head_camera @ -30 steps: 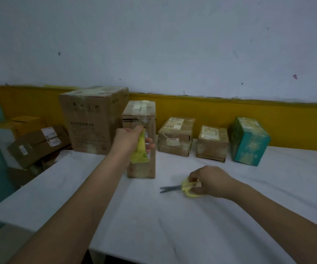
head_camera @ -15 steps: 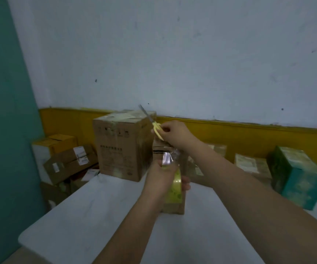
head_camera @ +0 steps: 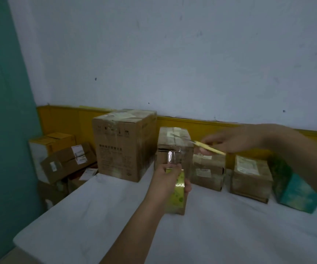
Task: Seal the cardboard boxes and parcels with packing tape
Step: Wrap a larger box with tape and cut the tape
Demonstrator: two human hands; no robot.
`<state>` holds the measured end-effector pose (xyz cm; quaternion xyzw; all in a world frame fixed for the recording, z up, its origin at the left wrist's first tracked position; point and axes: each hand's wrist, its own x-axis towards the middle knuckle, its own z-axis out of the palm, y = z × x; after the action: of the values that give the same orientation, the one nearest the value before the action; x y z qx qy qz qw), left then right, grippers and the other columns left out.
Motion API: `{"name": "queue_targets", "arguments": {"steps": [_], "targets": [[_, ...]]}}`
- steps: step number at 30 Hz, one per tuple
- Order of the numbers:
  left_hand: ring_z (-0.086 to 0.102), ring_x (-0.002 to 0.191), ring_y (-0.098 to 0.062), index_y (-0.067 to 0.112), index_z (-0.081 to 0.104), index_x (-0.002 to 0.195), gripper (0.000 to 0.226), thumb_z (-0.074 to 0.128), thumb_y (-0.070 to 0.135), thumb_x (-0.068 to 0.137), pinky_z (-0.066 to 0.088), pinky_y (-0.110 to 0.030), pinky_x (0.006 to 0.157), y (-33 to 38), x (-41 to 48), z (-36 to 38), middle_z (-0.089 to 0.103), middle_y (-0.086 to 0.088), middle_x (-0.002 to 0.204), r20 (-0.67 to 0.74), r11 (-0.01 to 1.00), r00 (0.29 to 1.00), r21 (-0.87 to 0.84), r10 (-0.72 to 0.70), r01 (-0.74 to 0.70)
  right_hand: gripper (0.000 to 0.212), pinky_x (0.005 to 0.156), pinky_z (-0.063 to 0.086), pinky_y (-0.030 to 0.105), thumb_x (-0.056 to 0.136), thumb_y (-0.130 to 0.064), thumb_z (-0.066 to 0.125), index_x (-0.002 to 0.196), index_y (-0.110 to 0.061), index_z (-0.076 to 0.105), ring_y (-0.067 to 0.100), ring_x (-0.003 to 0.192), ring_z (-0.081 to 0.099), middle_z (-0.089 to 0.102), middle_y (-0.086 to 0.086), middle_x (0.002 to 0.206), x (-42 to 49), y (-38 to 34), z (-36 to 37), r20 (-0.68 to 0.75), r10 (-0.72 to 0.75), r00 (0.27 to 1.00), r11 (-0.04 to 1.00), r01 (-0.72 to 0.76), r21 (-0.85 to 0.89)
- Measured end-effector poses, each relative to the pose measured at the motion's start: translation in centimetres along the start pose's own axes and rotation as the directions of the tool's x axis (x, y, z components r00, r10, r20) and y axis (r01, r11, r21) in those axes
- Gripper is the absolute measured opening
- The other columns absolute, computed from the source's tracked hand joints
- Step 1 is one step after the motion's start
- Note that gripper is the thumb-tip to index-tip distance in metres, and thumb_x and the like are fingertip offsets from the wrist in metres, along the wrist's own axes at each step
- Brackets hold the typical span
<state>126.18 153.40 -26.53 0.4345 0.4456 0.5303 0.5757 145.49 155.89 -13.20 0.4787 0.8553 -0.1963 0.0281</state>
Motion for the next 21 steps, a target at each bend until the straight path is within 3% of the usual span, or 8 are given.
{"name": "queue_targets", "arguments": {"steps": [2, 4, 6, 8, 11, 15, 18, 21], "targets": [[0.055, 0.042, -0.021, 0.008, 0.047, 0.118, 0.021, 0.052, 0.017, 0.1, 0.047, -0.026, 0.047, -0.3, 0.2, 0.1, 0.062, -0.012, 0.055, -0.006, 1.0, 1.0, 0.004, 0.008, -0.008, 0.059, 0.077, 0.052, 0.023, 0.058, -0.097, 0.042, 0.099, -0.059, 0.058, 0.004, 0.098, 0.056, 0.058, -0.023, 0.104, -1.0, 2.1, 0.2, 0.143, 0.119, 0.983, 0.99, -0.107, -0.086], [0.055, 0.043, -0.022, 0.01, 0.046, 0.117, 0.019, 0.049, 0.017, 0.099, 0.046, -0.025, 0.047, -0.5, 0.3, 0.0, 0.061, -0.011, 0.054, 0.01, 1.0, 1.0, 0.003, 0.002, -0.002, 0.07, 0.076, 0.053, 0.023, 0.052, -0.1, 0.042, 0.102, -0.055, 0.06, 0.011, 0.101, 0.056, 0.056, -0.018, 0.108, -1.2, 3.4, 0.8, 0.196, 0.198, 0.961, 0.977, -0.176, -0.121], [0.056, 0.044, -0.023, 0.011, 0.045, 0.117, 0.02, 0.049, 0.017, 0.099, 0.046, -0.026, 0.047, -0.7, 0.6, -0.1, 0.061, -0.012, 0.055, 0.019, 1.0, 1.0, 0.008, -0.007, 0.006, 0.079, 0.076, 0.051, 0.023, 0.057, -0.096, 0.045, 0.113, -0.043, 0.063, 0.016, 0.1, 0.055, 0.057, -0.011, 0.112, -0.6, 3.9, 1.2, 0.21, 0.245, 0.947, 0.968, -0.226, -0.111], [0.056, 0.045, -0.024, 0.011, 0.045, 0.117, 0.02, 0.049, 0.017, 0.098, 0.046, -0.027, 0.048, -0.7, 0.8, -0.3, 0.061, -0.013, 0.057, 0.022, 1.0, 1.0, 0.001, -0.008, 0.008, 0.075, 0.074, 0.047, 0.025, 0.063, -0.09, 0.051, 0.113, -0.036, 0.066, 0.014, 0.089, 0.051, 0.057, -0.006, 0.103, 0.4, 3.6, 1.6, 0.197, 0.227, 0.954, 0.974, -0.224, -0.039], [0.057, 0.045, -0.024, 0.012, 0.047, 0.115, 0.019, 0.049, 0.019, 0.097, 0.047, -0.027, 0.049, -0.9, 1.0, -0.6, 0.062, -0.014, 0.059, 0.028, 0.999, 0.999, 0.026, -0.02, 0.019, 0.069, 0.068, 0.043, 0.026, 0.064, -0.087, 0.057, 0.104, -0.032, 0.07, 0.012, 0.078, 0.048, 0.053, -0.007, 0.085, 2.1, 2.7, 2.3, 0.153, 0.142, 0.978, 0.985, -0.154, 0.074], [0.065, 0.059, -0.028, 0.016, 0.048, 0.117, 0.032, 0.054, 0.033, 0.09, 0.058, -0.04, 0.066, -1.3, 1.7, -1.2, 0.069, -0.016, 0.072, 0.021, 0.992, 0.999, 0.12, -0.033, 0.03, 0.037, 0.065, 0.038, 0.022, 0.078, -0.067, 0.064, 0.09, -0.034, 0.075, 0.005, 0.067, 0.047, 0.055, -0.015, 0.069, 3.6, 1.9, 3.4, 0.011, 0.079, 0.997, 0.992, -0.08, 0.095], [0.064, 0.055, -0.029, 0.015, 0.047, 0.117, 0.021, 0.049, 0.025, 0.098, 0.053, -0.035, 0.058, -1.3, 1.6, -1.6, 0.069, -0.02, 0.076, 0.035, 0.995, 0.999, 0.099, -0.028, 0.025, 0.015, 0.057, 0.034, 0.022, 0.083, -0.053, 0.07, 0.081, -0.04, 0.077, 0.001, 0.052, 0.042, 0.059, -0.015, 0.059, 4.0, 2.1, 4.3, -0.172, 0.045, 0.984, 0.999, -0.038, 0.039], [0.062, 0.048, -0.027, 0.006, 0.047, 0.117, 0.018, 0.049, 0.014, 0.1, 0.05, -0.027, 0.046, -1.3, 1.1, -1.7, 0.067, -0.022, 0.071, 0.019, 0.998, 1.0, 0.058, -0.005, 0.004, 0.016, 0.058, 0.035, 0.023, 0.088, -0.048, 0.066, 0.089, -0.036, 0.076, 0.003, 0.058, 0.046, 0.062, -0.01, 0.067, 3.8, 2.8, 6.2, -0.231, -0.01, 0.973, 0.993, -0.019, -0.12]]}}
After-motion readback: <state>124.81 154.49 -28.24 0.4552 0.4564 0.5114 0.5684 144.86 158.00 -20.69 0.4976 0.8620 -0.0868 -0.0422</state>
